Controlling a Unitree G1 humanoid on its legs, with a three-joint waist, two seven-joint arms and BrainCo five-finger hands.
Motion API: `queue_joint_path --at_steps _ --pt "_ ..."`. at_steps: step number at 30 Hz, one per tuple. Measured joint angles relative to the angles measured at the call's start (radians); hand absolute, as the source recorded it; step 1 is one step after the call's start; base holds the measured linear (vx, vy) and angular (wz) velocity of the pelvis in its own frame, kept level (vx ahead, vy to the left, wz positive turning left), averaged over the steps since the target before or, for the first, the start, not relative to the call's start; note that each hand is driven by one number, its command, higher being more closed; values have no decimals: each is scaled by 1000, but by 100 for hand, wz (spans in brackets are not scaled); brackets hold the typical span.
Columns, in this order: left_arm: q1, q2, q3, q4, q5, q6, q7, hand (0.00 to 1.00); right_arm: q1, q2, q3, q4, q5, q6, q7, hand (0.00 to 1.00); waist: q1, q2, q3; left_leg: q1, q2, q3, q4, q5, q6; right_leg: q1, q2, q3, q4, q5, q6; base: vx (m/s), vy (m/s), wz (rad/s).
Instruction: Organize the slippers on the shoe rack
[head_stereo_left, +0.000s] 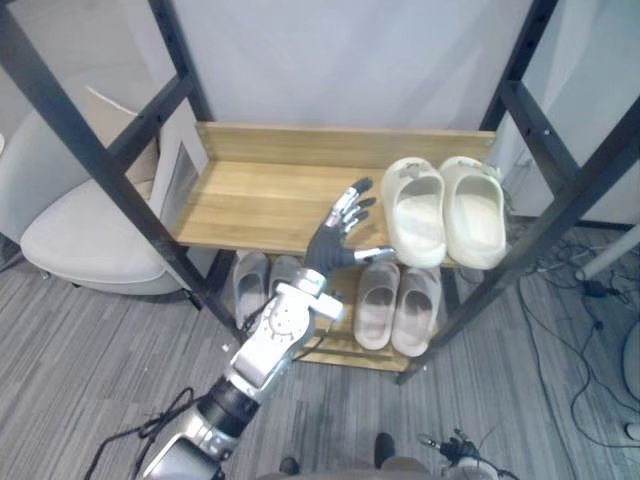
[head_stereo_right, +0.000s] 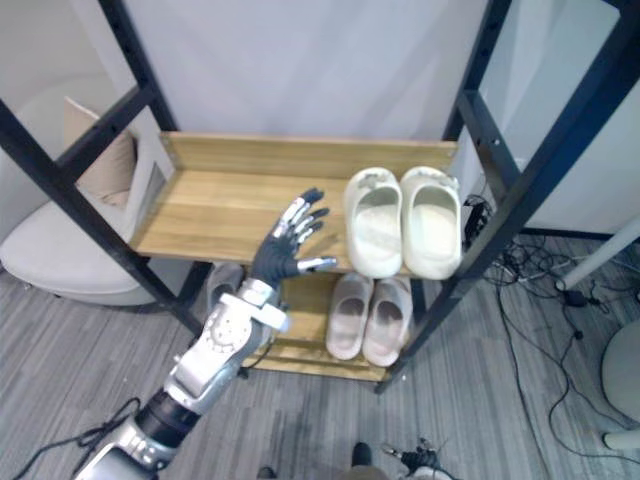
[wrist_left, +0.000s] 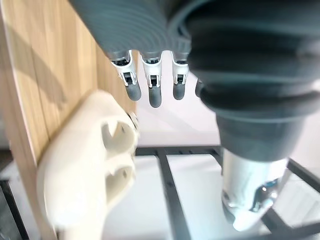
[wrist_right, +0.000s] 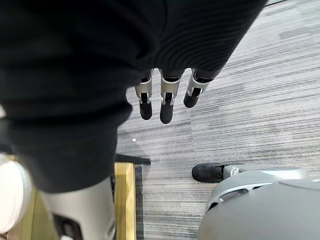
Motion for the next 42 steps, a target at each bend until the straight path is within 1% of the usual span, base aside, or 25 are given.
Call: queue_joint_path --at_steps 1,2,5,8,10,11,12,13,15,18,22,24,26,28,31,35,38,42 --pt "29 13 -38 -11 -37 0 -35 0 0 -8 23 1 0 0 4 0 2 5 -4 -1 0 -3 0 0 0 0 0 -2 0 0 0 0 0 3" --pt "33 17 -46 -11 -41 0 -40 0 -1 -9 29 0 0 0 5 0 2 6 -5 -1 0 -3 0 0 0 1 0 -2 0 0 0 0 0 4" --pt "88 46 -121 -11 -82 6 -99 0 -5 -10 38 1 -3 0 14 0 2 15 -13 -1 0 -6 0 0 0 1 0 -6 0 0 0 0 0 1" --pt "139 57 -183 21 -96 10 -149 0 -16 -10 47 7 -10 0 20 0 3 15 -14 -1 1 -14 0 0 0 0 0 -14 0 -1 0 -12 -4 7" --pt "159 56 -212 107 -95 19 -179 0 -18 -13 64 11 -35 1 21 0 4 14 -15 -1 1 -16 0 1 0 0 0 -15 0 -2 -1 -13 -5 2" --pt "171 55 -216 174 -93 25 -188 0 -19 -13 71 11 -37 0 21 0 3 12 -16 -1 1 -16 0 1 0 0 1 -15 0 -3 -1 0 0 0" --pt "182 42 -214 289 -72 33 -194 0 -20 -11 74 12 -37 0 21 0 4 9 -18 -1 3 -16 0 1 -1 0 2 -15 0 -3 -2 0 0 0" --pt "185 39 -210 326 -60 37 -195 0 -21 -11 75 12 -37 0 21 0 4 9 -19 -1 3 -16 0 1 -1 0 3 -14 0 -3 -2 0 0 0" --pt "198 23 -175 484 -2 52 -190 0 -22 -9 77 13 -36 0 20 0 3 5 -19 -1 5 -15 0 0 -2 0 5 -13 0 -4 -3 -1 -8 -2" --pt "212 1 -87 708 77 58 -161 0 -23 -8 77 21 -36 -1 17 0 1 -5 -21 0 10 -13 0 0 -4 1 11 -7 0 -4 -4 3 -9 -2" --pt "214 -16 24 921 202 64 -118 0 -25 -6 77 29 -36 -1 8 0 3 -16 -22 3 14 -3 0 1 -6 3 15 4 0 -4 -5 0 0 -6" --pt "214 -25 80 1014 247 65 -96 0 -24 -2 76 30 -36 -2 3 0 5 -24 -22 6 14 2 0 0 -7 3 15 7 0 -4 -5 -7 -2 -8" --pt "214 -45 172 1111 302 67 -68 0 -24 6 68 32 -36 -4 0 0 5 -35 -17 10 15 4 3 -1 -9 8 16 9 0 -4 -5 -9 -2 -2" --pt "219 -53 236 1180 340 74 -40 0 -23 14 63 34 -36 -8 -2 0 6 -44 -13 20 16 4 4 -5 -13 19 17 9 0 -7 -7 0 0 0" --pt "240 -53 310 1224 385 89 -2 0 -19 23 41 39 -36 -9 -2 0 8 -50 -18 21 19 6 9 -12 -18 18 19 10 0 -9 -8 0 0 0" --pt "267 -56 378 1246 419 96 30 0 -17 26 25 46 -36 -9 -2 0 9 -47 -17 21 21 8 12 -18 -21 19 21 13 0 -11 -9 0 0 0" --pt "274 -63 422 1253 429 100 38 0 -17 26 4 53 -37 -9 0 0 11 -44 -18 23 22 8 12 -17 -21 23 26 14 0 -13 -11 0 0 0" --pt "288 -86 466 1254 431 102 39 0 -16 22 -11 71 -38 -8 1 0 13 -32 -16 36 25 6 12 -19 -22 33 29 11 0 -19 -11 0 0 0"
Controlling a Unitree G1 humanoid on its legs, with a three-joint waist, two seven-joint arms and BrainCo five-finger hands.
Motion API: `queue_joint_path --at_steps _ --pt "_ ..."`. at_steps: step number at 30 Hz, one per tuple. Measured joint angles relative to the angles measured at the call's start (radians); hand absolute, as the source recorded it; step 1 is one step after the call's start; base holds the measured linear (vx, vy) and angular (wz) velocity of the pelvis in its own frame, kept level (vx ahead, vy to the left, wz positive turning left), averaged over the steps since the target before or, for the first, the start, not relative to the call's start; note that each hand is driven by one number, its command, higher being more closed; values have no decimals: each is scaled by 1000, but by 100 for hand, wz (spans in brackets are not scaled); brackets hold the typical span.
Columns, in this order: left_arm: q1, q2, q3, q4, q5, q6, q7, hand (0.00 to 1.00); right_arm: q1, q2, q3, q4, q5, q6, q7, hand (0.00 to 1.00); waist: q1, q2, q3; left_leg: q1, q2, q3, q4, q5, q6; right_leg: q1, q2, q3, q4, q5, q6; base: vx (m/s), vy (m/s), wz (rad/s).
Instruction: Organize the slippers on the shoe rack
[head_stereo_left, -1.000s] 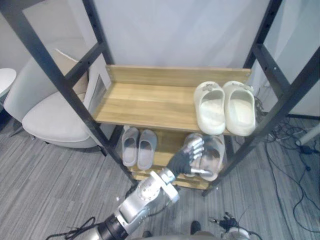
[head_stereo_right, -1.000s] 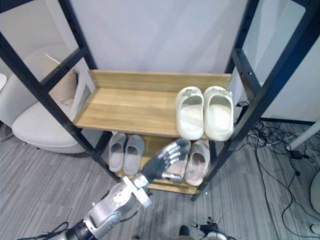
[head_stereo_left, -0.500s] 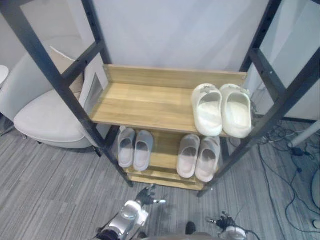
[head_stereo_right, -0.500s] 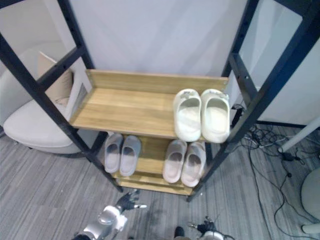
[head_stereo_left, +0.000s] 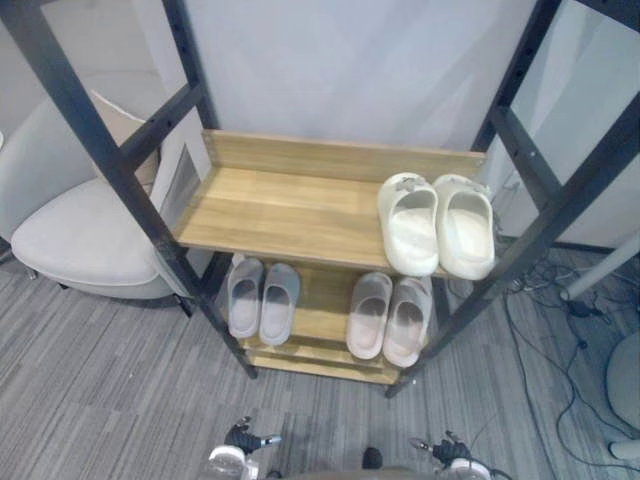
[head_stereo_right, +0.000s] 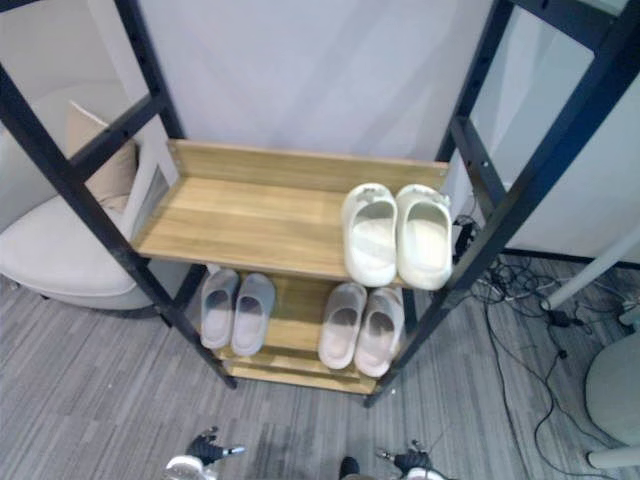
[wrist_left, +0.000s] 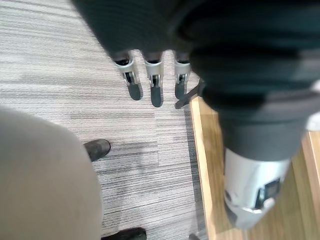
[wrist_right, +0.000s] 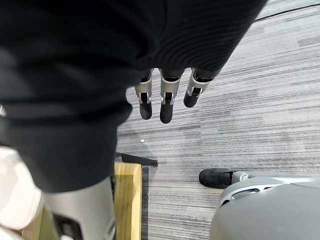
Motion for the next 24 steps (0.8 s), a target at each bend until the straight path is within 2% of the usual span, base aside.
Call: queue_joint_path --at_steps 6,11,14,16,17,19,22,24 --pt "10 -12 44 1 2 0 0 0 0 0 0 0 0 0 1 0 1 5 4 -6 -2 -18 2 1 0 1 -3 -20 0 -4 1 -11 -2 8" --pt "9 -18 79 0 4 0 0 0 -2 -3 0 1 -2 0 2 0 2 11 11 -74 -15 -118 2 33 1 -2 -13 -115 8 -13 1 6 -18 60" --pt "3 -20 105 -4 5 -3 0 0 -6 -26 1 3 -36 0 2 0 14 21 18 -100 -10 -112 18 44 -4 -9 -13 -145 20 -22 -5 -29 -17 27" --pt "1 -14 105 -5 5 -3 -2 0 -3 -26 -7 -7 -38 -3 10 0 9 20 20 -156 -10 -79 73 46 0 -49 -30 -174 97 -80 -7 -60 1 52" --pt "0 -14 104 -8 6 -1 -2 0 12 -23 -28 -8 -37 -3 13 0 9 18 21 -158 -5 -46 66 52 10 -59 -37 -190 132 -111 -7 -55 5 66" --pt "2 -14 104 -18 5 -2 -2 0 43 -13 -54 -13 -36 -3 19 0 10 12 18 -157 -5 -53 32 72 12 -80 -50 -222 204 -163 -5 -41 -21 56" --pt "-5 -11 104 -22 4 -6 -2 0 47 8 -71 -45 -38 -1 23 0 15 -16 30 -163 -26 -36 33 61 41 -143 -107 -221 363 -251 11 -13 -6 25" --pt "-18 2 89 -23 -7 -5 -2 0 37 21 -69 -48 -38 -1 28 0 13 -45 42 -180 -56 -27 91 27 44 -176 -159 -198 474 -321 36 11 5 21"
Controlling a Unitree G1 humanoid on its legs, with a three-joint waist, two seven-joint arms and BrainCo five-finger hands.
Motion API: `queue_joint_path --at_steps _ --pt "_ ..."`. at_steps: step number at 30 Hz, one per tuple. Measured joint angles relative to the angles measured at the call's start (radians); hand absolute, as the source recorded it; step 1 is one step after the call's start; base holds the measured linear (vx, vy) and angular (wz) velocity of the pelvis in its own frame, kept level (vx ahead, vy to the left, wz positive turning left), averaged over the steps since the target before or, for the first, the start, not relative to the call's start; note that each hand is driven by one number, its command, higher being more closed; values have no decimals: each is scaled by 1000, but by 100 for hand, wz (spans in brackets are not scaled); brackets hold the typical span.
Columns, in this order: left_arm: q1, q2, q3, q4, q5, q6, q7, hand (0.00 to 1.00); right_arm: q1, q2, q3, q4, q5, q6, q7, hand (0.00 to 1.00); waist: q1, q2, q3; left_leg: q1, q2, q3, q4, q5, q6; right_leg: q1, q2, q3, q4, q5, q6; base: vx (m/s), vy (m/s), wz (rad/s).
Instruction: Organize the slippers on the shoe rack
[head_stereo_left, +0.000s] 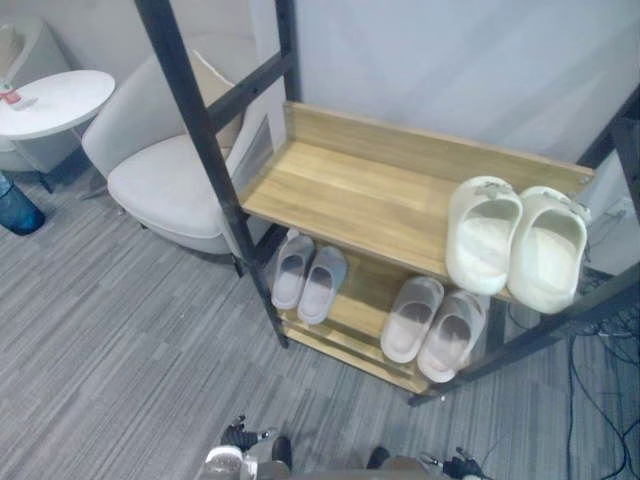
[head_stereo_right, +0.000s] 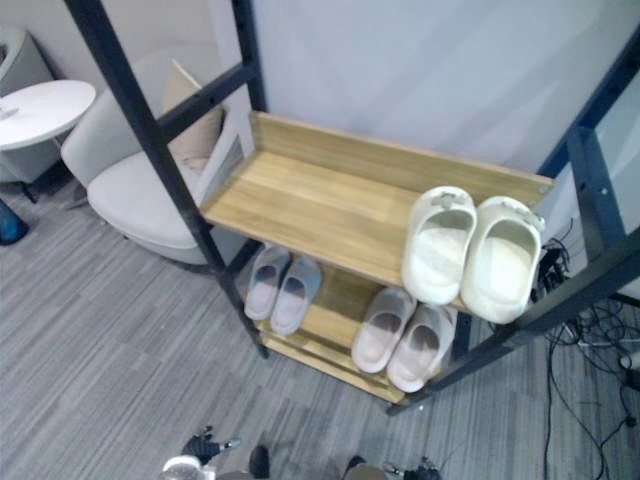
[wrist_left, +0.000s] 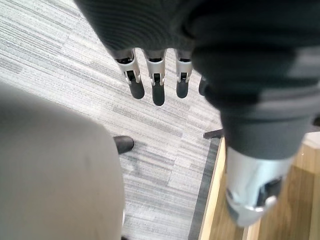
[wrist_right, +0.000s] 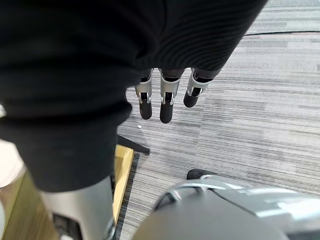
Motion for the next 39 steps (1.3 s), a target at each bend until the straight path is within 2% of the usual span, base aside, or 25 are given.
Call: queue_joint_path --at_steps 1,3,6,9,11,14,16,17,18,19,20,22,23,24,25,26,27,29,30,31,32,34,36,37,39 --pt "-5 1 -14 0 -7 0 1 0 -1 2 0 -2 -1 0 0 0 -1 -3 0 -10 -11 -12 19 1 -3 -10 2 43 30 -25 5 33 -31 60" --pt "-38 -10 -40 -7 -10 -1 1 0 4 7 -4 -1 -1 1 -1 0 -15 1 2 -42 -48 -112 30 6 -4 -12 73 256 62 -33 -51 77 -63 126" --pt "-39 -8 -54 -39 -11 -6 2 0 -14 1 -8 2 -4 1 -2 0 -4 10 -2 -29 -58 -229 -46 62 -14 6 110 357 65 -17 -71 101 -29 126" --pt "-39 0 -51 -38 -18 -6 1 0 -28 20 -10 -27 -4 0 -8 0 10 2 -1 -15 -47 -285 -126 133 -25 60 124 329 -20 -11 -74 74 -74 88" --pt "-31 -4 -34 -37 -18 -5 1 0 -45 34 -6 -32 -25 -2 -7 0 40 0 0 -27 -45 -300 -146 171 -31 98 136 299 -99 8 -68 -15 -42 59" --pt "-21 -13 -13 -37 -18 -5 1 0 -62 54 10 -35 -39 -2 -7 0 45 6 5 -69 -43 -290 -144 215 -28 111 147 254 -143 18 -67 -79 -9 67" --pt "-17 -12 -14 -39 -17 -5 1 0 -70 67 11 -30 -39 -2 -7 0 45 6 17 -88 -53 -220 -146 267 -6 121 147 224 -142 20 -70 -132 14 72" --pt "-17 -18 -16 -44 -15 -5 1 0 -71 61 8 -31 -39 -2 -7 0 38 21 27 -105 -47 -129 -140 263 21 131 150 182 -143 25 -77 -209 33 93" --pt "-17 -23 -15 -51 -12 -3 -1 0 -76 58 -2 -29 -39 -1 -8 0 37 36 39 -131 -27 -20 -101 176 65 149 170 136 -157 21 -76 -199 11 111" --pt "-20 -26 -14 -59 -6 -2 1 0 -82 59 -10 -35 -39 0 -9 0 26 35 42 -159 -19 48 -68 117 113 160 170 106 -188 12 -78 -210 2 152" --pt "-39 -23 -11 -60 -6 -5 1 0 -78 66 -16 -34 -37 0 -10 0 11 -1 56 -184 -6 144 -4 56 123 171 148 67 -242 15 -96 -232 40 162" --pt "-67 -21 -11 -68 -6 -7 0 0 -73 64 -20 -34 -37 1 -17 0 26 -4 59 -260 51 250 275 2 169 161 113 -31 -222 29 -95 -193 68 125" --pt "-65 -19 -3 -69 -7 -5 1 0 -72 66 -19 -39 -37 1 -20 0 23 -5 59 -277 76 266 382 -43 171 164 105 -56 -211 23 -86 -51 74 106" --pt "-57 -23 9 -62 -7 -4 2 0 -62 66 -18 -50 -37 2 -22 0 24 12 50 -263 110 273 471 -117 131 167 106 -88 -199 11 -65 5 135 108" --pt "-47 -29 10 -55 -7 -2 2 0 -54 65 -16 -68 -37 2 -22 0 28 35 38 -241 120 261 430 -189 78 156 113 -102 -169 -6 -40 53 160 96" --pt "-41 -28 8 -53 -7 -2 0 0 -57 67 -17 -67 -37 4 -23 0 36 36 41 -246 98 252 425 -212 84 140 96 -100 -130 -31 -26 70 202 86" --pt "-47 -15 6 -58 -9 -2 2 0 -58 70 -14 -69 -37 6 -22 0 38 9 38 -258 48 239 420 -230 99 109 59 -71 -76 -72 -4 69 171 82" --pt "-45 -9 7 -52 -16 -1 3 0 -55 71 -9 -67 -37 12 -21 0 42 -7 42 -240 -15 208 432 -262 119 68 -13 -24 99 -84 13 249 267 76" --pt "-46 -9 5 -41 -25 -2 3 0 -61 72 -8 -74 -37 11 -20 0 40 -3 45 -222 -40 191 429 -269 133 -1 -38 60 258 -61 -31 334 293 62" --pt "-47 -6 5 -32 -27 1 4 0 -72 68 -7 -73 -37 9 -19 0 34 3 50 -201 -54 172 422 -265 142 -41 -26 137 357 -69 -42 315 243 70" --pt "-48 -6 6 -31 -28 5 6 0 -80 69 -4 -72 -37 9 -19 0 25 4 50 -158 -73 145 388 -265 146 -85 25 233 429 -89 -22 287 142 65" --pt "-44 -9 6 -20 -29 5 17 0 -83 68 10 -70 -37 8 -19 0 28 7 52 -77 -97 121 303 -246 153 -143 108 302 424 -112 -14 368 119 61" --pt "-49 -12 8 -17 -29 8 20 0 -87 67 11 -70 -35 1 -19 0 25 11 55 -4 -115 78 218 -233 154 -198 184 311 320 -114 -19 373 78 59" --pt "-60 -15 13 -17 -28 7 20 0 -98 65 11 -72 -34 -7 -18 0 24 21 62 54 -118 42 160 -224 150 -238 245 321 212 -87 -27 319 39 64" --pt "-63 -8 16 -17 -27 6 19 0 -103 65 10 -75 -32 -17 -19 0 7 18 65 121 -133 -17 92 -212 135 -265 284 326 62 8 -51 462 21 103"
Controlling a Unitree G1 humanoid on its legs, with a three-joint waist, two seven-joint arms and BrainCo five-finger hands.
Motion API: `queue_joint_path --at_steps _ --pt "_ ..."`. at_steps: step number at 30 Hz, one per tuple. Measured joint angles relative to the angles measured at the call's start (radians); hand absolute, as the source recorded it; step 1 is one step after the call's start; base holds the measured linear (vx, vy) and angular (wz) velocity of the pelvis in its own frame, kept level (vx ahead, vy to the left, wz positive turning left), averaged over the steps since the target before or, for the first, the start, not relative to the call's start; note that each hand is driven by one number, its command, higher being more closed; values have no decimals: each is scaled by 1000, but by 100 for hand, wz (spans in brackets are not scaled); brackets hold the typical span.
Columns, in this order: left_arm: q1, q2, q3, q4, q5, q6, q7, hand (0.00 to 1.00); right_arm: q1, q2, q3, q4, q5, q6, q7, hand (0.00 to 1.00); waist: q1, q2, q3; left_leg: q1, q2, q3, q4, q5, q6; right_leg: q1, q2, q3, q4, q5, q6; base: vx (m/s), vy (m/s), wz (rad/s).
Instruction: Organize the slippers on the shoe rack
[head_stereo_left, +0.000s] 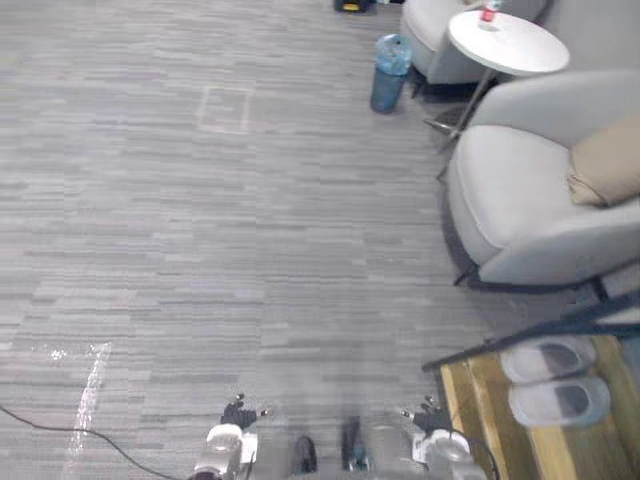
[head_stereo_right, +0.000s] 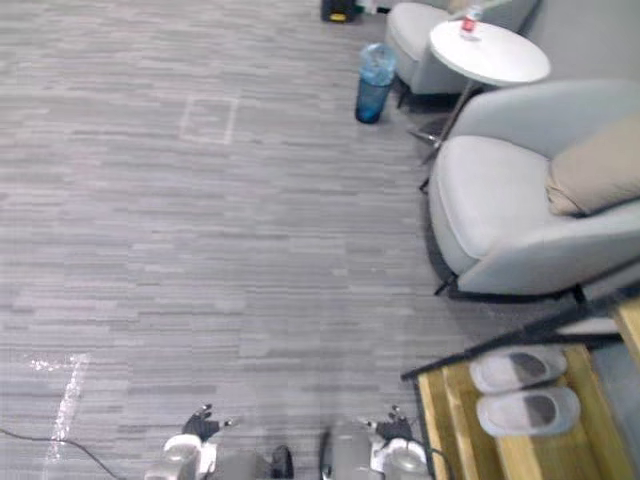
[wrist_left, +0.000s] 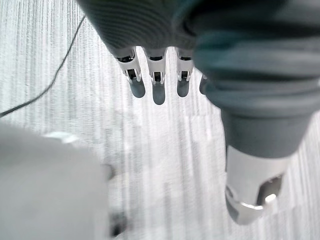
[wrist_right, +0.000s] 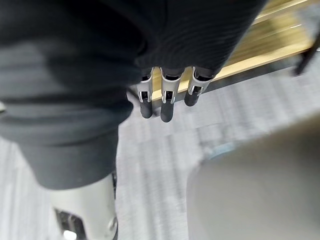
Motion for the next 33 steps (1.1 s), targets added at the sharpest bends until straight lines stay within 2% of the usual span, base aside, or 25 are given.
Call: queue_joint_path --at_steps 1,2,4,7,8,10,12,13,14,15,16,17,18,19,21,22,23,25,26,27,29,30,31,32,33 --pt "1 -3 0 0 1 -1 -2 0 1 -2 -4 2 2 -1 -1 0 -18 -5 0 41 -12 -55 -12 -3 -6 -1 3 13 -43 128 -56 641 -15 135" --pt "1 -15 4 1 4 -1 -2 0 2 -8 -12 3 1 1 -1 0 -26 0 -6 66 -3 -93 -10 -11 -20 23 -1 -7 -37 129 -121 664 -36 107" --pt "0 -43 35 -3 23 -7 -3 0 -1 -7 -20 2 -4 9 -1 0 -5 15 -15 58 -1 -90 19 18 -73 46 -24 -36 -20 89 -146 563 -45 64" --pt "31 -107 113 -14 23 -3 -2 0 15 -8 15 -30 -3 21 -1 0 -19 40 -5 -114 49 39 512 113 -193 181 -51 -72 -51 68 -157 494 -27 67" --pt "42 -113 127 -56 22 -8 -2 0 19 -7 43 -40 -5 20 0 0 -3 43 -6 -206 138 140 731 82 -154 259 -39 -65 -107 55 -171 493 18 30" --pt "35 -111 133 -94 22 -11 -1 0 7 4 67 -38 -5 22 -3 0 27 29 0 -302 239 227 819 26 -121 350 -39 -60 -172 43 -166 456 14 12" --pt "24 -111 134 -114 19 -14 2 0 0 23 62 -41 -3 23 -8 0 47 20 3 -389 290 301 666 -7 -128 437 -68 -83 -241 25 -136 425 50 8" --pt "19 -114 132 -117 19 -14 2 0 2 25 59 -41 -3 24 -10 0 47 16 5 -405 285 312 567 -2 -130 458 -80 -88 -253 15 -121 390 78 15" --pt "18 -120 131 -113 19 -12 2 0 5 25 59 -41 -3 26 -10 0 47 22 2 -421 277 312 427 22 -127 486 -96 -94 -272 -2 -104 418 140 14" --pt "18 -126 123 -104 18 -13 2 0 8 21 58 -40 -3 27 -10 0 48 39 -8 -434 247 285 220 110 -153 526 -106 -97 -307 -31 -73 457 217 6" --pt "20 -128 123 -99 15 -14 3 0 12 18 58 -35 -3 27 -11 0 51 51 -12 -441 246 267 167 191 -144 543 -103 -96 -328 -52 -56 559 289 14" --pt "4 -115 116 -79 6 -17 5 0 11 23 61 -21 -3 32 -10 0 51 25 -23 -442 194 267 192 186 -92 576 -146 -88 -343 -87 -35 493 248 24" --pt "1 -113 115 -76 3 -15 6 0 10 25 60 -14 -4 32 -9 0 40 15 -26 -443 173 263 192 174 -80 579 -160 -86 -336 -83 -37 533 249 58" --pt "2 -107 116 -65 0 -14 9 0 16 24 57 6 -5 37 -9 0 33 -1 -32 -439 132 256 202 147 -47 567 -194 -64 -275 -76 -42 577 248 64" --pt "2 -110 119 -61 -2 -15 20 0 28 22 41 8 -6 44 -9 0 43 -17 -39 -398 100 260 219 96 -31 496 -229 -6 -57 -65 -19 571 239 38" --pt "3 -107 117 -49 -3 -13 21 0 23 24 37 7 -7 45 -7 0 41 -19 -39 -349 88 252 209 64 -27 425 -239 35 157 -1 57 549 190 10" --pt "3 -98 116 -32 -3 -8 21 0 22 27 38 6 -8 44 -5 0 36 -22 -40 -301 77 242 193 52 -30 360 -240 65 325 31 90 661 178 12" --pt "8 -95 119 -19 -6 0 22 0 20 21 38 -10 -8 36 0 0 29 -15 -36 -194 78 230 135 37 -36 243 -224 64 547 0 67 505 96 -2" --pt "13 -94 114 -11 -11 1 22 0 16 14 39 -19 -8 34 0 0 28 -7 -32 -109 84 230 71 37 -37 174 -208 37 575 -37 34 422 40 -19" --pt "10 -95 112 6 -17 6 22 0 12 4 38 -31 -8 35 0 0 22 7 -24 -37 97 231 16 31 -47 119 -183 11 522 -69 0 416 12 -14" --pt "-3 -92 99 24 -18 8 23 0 4 -6 38 -30 -8 34 -1 0 8 16 -19 36 121 230 -34 18 -62 34 -135 -24 301 -77 -7 450 -72 -1" --pt "-9 -85 79 24 -18 8 22 0 0 -8 38 -28 -8 34 -1 0 0 16 -19 55 130 224 -51 5 -78 6 -114 -25 178 -48 4 497 -129 18" --pt "-21 -70 61 27 -16 8 21 0 -4 -2 36 -12 -5 30 0 0 -16 -3 -20 81 125 209 -74 -8 -94 -19 -105 -15 -31 69 8 456 -154 36" --pt "-27 -68 57 34 -13 8 21 0 -10 -2 21 -8 -5 24 -1 0 -36 -5 -15 111 126 185 -94 -17 -107 -23 -103 -14 -80 209 0 582 -204 35" --pt "-35 -73 59 50 2 7 17 0 -26 -8 12 10 -6 26 -2 0 -38 11 -28 129 149 156 -110 -13 -115 -20 -82 -13 -36 180 -55 519 -174 21"
